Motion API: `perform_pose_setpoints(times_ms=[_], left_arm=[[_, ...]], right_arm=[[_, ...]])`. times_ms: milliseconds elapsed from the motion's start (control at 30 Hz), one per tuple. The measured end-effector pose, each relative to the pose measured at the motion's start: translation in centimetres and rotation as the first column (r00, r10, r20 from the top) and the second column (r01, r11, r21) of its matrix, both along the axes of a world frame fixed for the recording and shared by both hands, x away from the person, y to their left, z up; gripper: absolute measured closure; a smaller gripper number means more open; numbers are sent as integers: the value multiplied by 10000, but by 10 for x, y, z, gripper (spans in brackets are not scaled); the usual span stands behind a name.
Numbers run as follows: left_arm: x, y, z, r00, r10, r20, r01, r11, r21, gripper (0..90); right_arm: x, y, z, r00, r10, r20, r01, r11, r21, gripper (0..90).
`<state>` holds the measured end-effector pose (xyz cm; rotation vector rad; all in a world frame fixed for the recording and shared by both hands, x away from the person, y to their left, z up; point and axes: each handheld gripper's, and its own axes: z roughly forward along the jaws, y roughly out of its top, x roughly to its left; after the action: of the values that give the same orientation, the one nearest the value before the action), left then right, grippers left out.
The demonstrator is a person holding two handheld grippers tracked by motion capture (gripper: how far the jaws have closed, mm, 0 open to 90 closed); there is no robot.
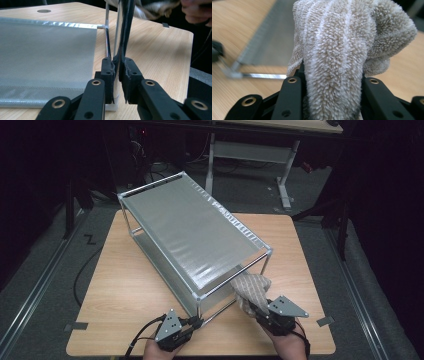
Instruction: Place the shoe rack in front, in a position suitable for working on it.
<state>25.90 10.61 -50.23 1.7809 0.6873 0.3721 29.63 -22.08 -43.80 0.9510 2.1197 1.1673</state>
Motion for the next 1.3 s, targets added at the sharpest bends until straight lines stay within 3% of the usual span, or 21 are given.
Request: perform_pose_setpoints(times_ms=[200, 433, 667, 1033, 1233, 1300], left_arm=[[1, 0, 0, 10000, -29, -4, 29, 10000, 3, 800], [1, -1, 0, 10000, -47, -13, 47, 10000, 11, 800], [1, -1, 0, 10000, -36, 0, 36, 10000, 29, 801], [1, -1, 0, 10000, -68, 3, 68, 10000, 34, 801], [1, -1, 0, 9999, -101, 43, 100, 9999, 85, 802], [1, -1, 0, 9999, -98, 55, 97, 9999, 89, 802]], right_arm=[[10, -22, -18, 9935, -978, -583, 969, 9951, -170, 657], [25, -31, -39, 9822, -1401, -1255, 1309, 9882, -792, 656], [41, -34, -53, 9660, -1726, -1925, 1545, 9824, -1051, 653], [45, -34, -46, 9702, -1954, -1436, 1873, 9799, -681, 653], [42, -31, -31, 9767, -2026, -706, 1996, 9787, -479, 653], [40, -29, -23, 9782, -2059, -272, 2051, 9782, -313, 654]])
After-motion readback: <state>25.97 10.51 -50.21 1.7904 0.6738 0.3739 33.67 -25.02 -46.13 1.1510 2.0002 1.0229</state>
